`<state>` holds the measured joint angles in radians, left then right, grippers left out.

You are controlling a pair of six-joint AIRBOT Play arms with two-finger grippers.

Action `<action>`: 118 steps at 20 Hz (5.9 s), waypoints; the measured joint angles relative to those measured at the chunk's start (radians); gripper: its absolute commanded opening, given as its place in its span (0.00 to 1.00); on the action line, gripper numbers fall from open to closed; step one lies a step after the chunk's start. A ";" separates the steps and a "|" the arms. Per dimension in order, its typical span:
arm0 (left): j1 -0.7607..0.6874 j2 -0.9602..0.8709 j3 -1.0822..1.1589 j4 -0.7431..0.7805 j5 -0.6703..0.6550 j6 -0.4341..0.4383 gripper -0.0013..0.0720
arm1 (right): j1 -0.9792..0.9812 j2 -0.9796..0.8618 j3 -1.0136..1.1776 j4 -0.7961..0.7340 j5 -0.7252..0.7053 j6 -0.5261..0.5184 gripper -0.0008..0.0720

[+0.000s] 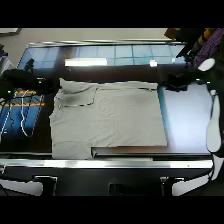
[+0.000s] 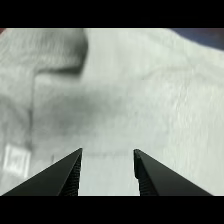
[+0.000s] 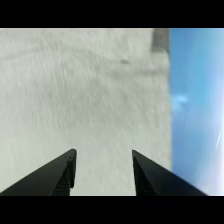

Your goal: Fold the clothes and pants, and hang the long-sleeved shirts on hangers.

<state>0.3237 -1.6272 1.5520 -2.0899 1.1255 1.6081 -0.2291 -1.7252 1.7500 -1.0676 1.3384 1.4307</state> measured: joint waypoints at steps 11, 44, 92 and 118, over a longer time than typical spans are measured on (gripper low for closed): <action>0.223 0.376 -0.452 0.000 0.161 0.072 0.55 | -0.274 0.363 -0.788 0.007 0.021 -0.198 0.58; 0.468 0.599 -1.000 -0.010 0.146 0.195 0.77 | -0.284 0.404 -1.169 0.135 -0.111 -0.326 0.06; 0.236 0.727 -0.100 -0.230 0.073 0.055 0.04 | 0.092 0.644 -0.155 0.085 -0.176 -0.163 0.06; 0.084 0.333 -0.116 0.006 -0.060 0.036 0.04 | 0.119 0.203 0.065 -0.188 -0.035 0.190 0.06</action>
<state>0.4072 -1.2938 1.4361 -2.0838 1.0660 1.6444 -0.1104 -1.5219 1.8153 -1.2552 1.3037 1.6207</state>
